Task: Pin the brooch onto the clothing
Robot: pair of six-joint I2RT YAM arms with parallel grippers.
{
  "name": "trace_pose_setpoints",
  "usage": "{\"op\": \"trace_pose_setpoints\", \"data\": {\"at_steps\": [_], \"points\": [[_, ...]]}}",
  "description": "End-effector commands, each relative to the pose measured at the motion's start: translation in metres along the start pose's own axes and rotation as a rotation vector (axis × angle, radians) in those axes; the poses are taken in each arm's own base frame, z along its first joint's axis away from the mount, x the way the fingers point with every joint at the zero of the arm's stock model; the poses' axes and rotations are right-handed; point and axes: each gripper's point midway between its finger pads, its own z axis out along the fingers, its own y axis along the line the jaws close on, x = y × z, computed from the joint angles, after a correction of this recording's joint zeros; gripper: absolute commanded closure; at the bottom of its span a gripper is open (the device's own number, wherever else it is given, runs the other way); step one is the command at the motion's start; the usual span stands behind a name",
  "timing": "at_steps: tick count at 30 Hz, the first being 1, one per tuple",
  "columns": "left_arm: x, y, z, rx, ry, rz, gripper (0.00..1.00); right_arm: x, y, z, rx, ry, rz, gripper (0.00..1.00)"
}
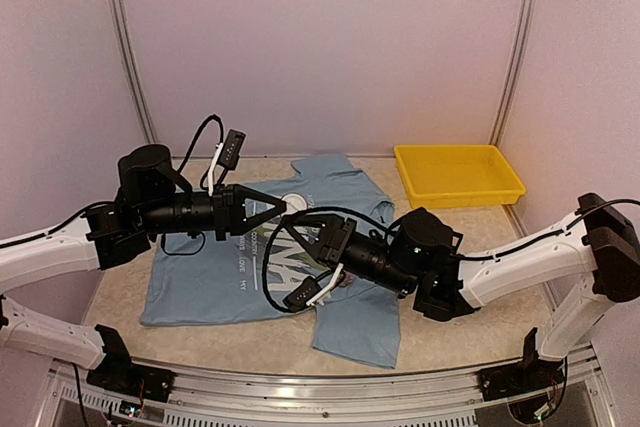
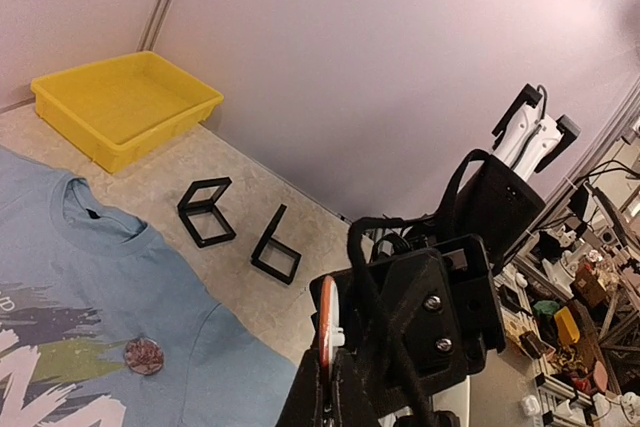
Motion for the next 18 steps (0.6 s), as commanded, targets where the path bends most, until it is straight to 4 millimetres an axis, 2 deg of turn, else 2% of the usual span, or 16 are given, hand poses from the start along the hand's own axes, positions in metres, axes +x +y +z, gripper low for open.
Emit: {"op": "trace_pose_setpoints", "data": {"at_steps": [1,2,3,4,5,7,8,11,12,14,16,18], "points": [[-0.004,0.007,-0.002,-0.058,-0.062,0.041,1.0,0.001,-0.028,0.002,0.126,0.011,-0.131,0.32],[-0.012,0.01,-0.007,-0.091,-0.106,0.058,1.0,0.005,-0.036,0.0,0.159,0.028,-0.074,0.17],[-0.017,0.013,-0.011,-0.118,-0.144,0.072,1.0,0.01,-0.044,-0.002,0.199,0.046,-0.007,0.08],[-0.025,0.012,-0.017,-0.138,-0.186,0.09,1.0,0.016,-0.054,-0.005,0.246,0.063,0.063,0.02],[-0.031,0.014,-0.022,-0.165,-0.223,0.104,1.0,0.022,-0.065,-0.009,0.295,0.075,0.147,0.01],[-0.041,0.018,-0.032,-0.216,-0.296,0.124,1.0,0.037,-0.082,-0.016,0.349,0.102,0.349,0.01],[-0.043,0.019,-0.037,-0.23,-0.328,0.132,1.0,0.047,-0.09,-0.017,0.36,0.108,0.51,0.0],[-0.052,0.015,-0.047,-0.249,-0.42,0.162,1.0,0.085,-0.098,-0.008,0.249,0.08,1.114,0.0],[-0.053,0.015,-0.048,-0.263,-0.441,0.175,1.0,0.089,-0.097,-0.006,0.134,-0.023,1.395,0.0],[-0.053,0.015,-0.052,-0.292,-0.484,0.191,1.0,0.096,-0.098,-0.008,-0.095,-0.25,1.764,0.0],[-0.053,0.01,-0.055,-0.285,-0.537,0.205,1.0,0.108,-0.098,-0.013,-0.188,-0.363,2.03,0.06],[-0.054,-0.001,-0.058,-0.244,-0.596,0.231,1.0,0.114,-0.099,-0.013,-0.189,-0.431,2.202,0.15]]}}
